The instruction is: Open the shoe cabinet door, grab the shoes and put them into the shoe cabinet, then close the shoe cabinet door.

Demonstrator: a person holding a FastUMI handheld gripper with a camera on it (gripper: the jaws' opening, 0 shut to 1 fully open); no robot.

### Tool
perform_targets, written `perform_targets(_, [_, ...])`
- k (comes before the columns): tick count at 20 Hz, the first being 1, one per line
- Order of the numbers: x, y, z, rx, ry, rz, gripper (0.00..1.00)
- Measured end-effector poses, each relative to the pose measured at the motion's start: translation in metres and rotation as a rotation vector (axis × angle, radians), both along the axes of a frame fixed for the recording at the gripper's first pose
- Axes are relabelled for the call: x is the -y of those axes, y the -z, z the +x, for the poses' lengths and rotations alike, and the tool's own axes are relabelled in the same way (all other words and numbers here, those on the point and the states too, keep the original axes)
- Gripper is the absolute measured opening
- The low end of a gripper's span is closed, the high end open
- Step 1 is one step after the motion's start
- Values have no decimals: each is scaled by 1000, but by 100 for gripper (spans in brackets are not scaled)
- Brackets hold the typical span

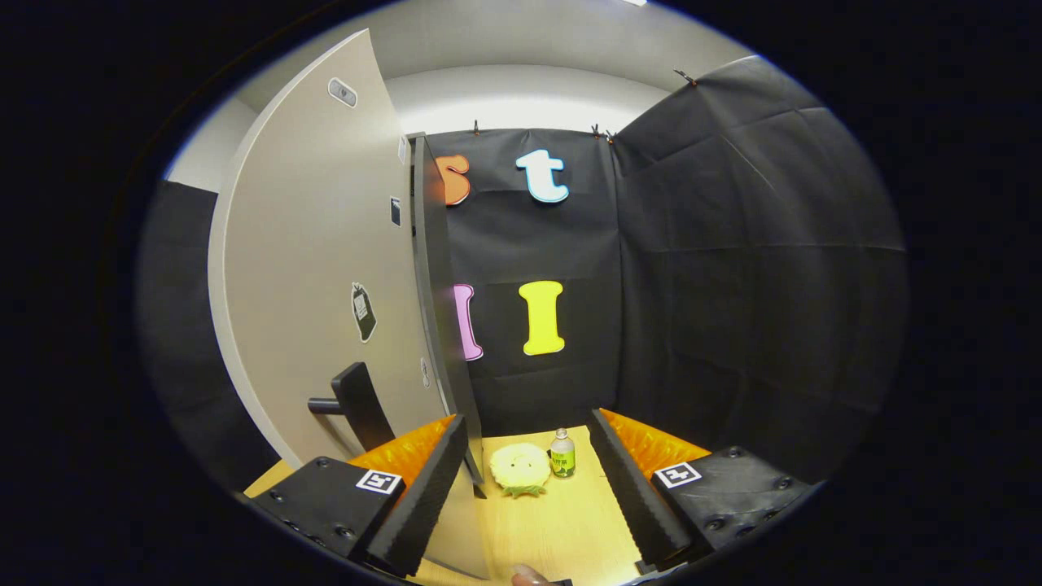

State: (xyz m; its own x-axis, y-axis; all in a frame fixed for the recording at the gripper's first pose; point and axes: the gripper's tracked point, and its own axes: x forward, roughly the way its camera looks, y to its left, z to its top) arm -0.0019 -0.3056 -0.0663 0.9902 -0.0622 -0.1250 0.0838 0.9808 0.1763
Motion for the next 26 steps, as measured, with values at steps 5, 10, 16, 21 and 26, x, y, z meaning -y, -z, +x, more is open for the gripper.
perform_targets(5, [-25, -2, -3, -2, -14, -23, 97])
perform_targets(10, [-74, -3, -14, -12, -10, -32, 97])
perform_targets(16, [-137, 0, -13, -25, 51, 19, 98])
perform_targets(21, [-204, -3, -5, -14, 51, 35, 98])
perform_targets(26, [-265, -7, 3, -4, 7, 16, 98])
